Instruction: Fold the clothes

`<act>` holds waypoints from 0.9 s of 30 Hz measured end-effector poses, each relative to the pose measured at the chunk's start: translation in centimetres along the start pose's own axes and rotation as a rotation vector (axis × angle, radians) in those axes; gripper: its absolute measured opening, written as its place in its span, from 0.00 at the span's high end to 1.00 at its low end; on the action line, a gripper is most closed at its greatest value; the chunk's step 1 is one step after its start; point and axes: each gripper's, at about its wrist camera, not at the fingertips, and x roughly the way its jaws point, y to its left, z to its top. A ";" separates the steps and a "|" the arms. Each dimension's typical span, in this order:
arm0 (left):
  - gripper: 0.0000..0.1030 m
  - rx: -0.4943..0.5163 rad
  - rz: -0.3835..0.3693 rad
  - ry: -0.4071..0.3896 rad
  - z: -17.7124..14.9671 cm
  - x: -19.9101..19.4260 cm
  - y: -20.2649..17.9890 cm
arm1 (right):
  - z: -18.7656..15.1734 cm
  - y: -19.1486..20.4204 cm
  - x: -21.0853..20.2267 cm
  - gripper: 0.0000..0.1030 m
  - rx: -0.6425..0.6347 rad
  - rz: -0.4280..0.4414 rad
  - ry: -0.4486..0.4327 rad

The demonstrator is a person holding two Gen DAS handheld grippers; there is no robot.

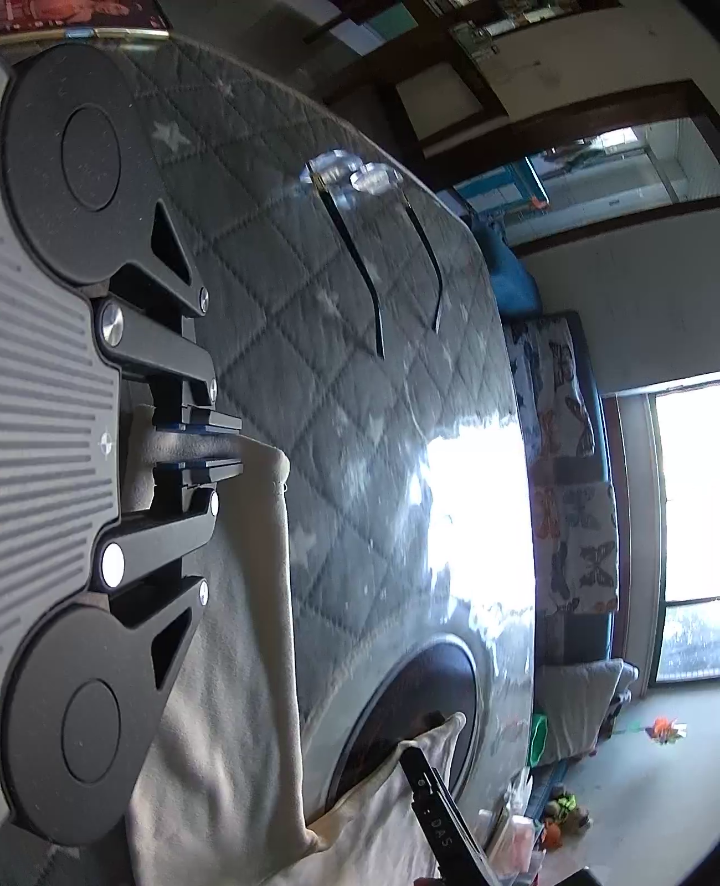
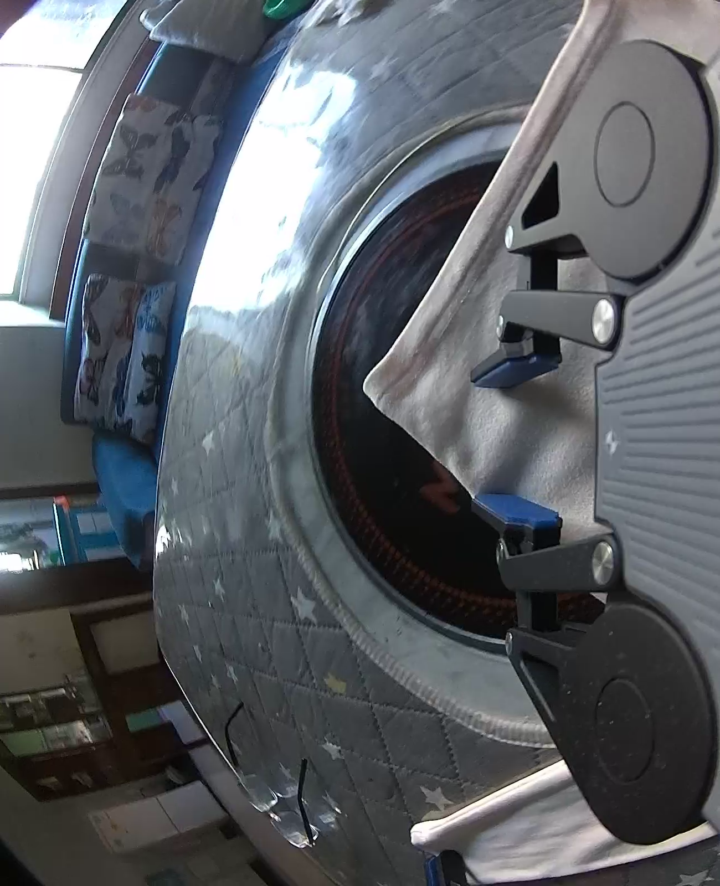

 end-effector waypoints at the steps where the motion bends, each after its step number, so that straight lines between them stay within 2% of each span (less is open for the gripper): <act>1: 0.90 -0.003 0.009 0.002 -0.1 0.0 0.4 | 0.2 0.2 0.2 0.58 -0.008 0.005 0.002; 8: 0.90 -0.021 0.084 0.023 -0.8 -0.2 3.3 | 1.8 2.8 1.8 0.57 -0.078 0.062 0.008; 10: 0.90 -0.022 0.103 0.028 -0.9 -0.3 3.8 | 1.2 2.7 0.7 0.57 -0.099 0.065 0.010; 13: 0.90 -0.024 0.141 0.047 -1.2 -0.2 4.6 | 0.2 2.5 -0.9 0.51 -0.130 0.070 0.014; 20: 0.90 -0.076 0.124 0.053 -1.4 -0.8 5.7 | -2.0 2.0 -4.7 0.50 -0.202 0.080 0.023; 24: 0.90 -0.087 0.098 -0.003 -0.3 -2.6 5.1 | -4.3 0.9 -7.4 0.50 -0.223 0.072 0.049; 27: 0.89 -0.072 0.030 -0.045 0.6 -4.0 3.3 | -7.0 -0.3 -9.5 0.50 -0.224 0.058 0.071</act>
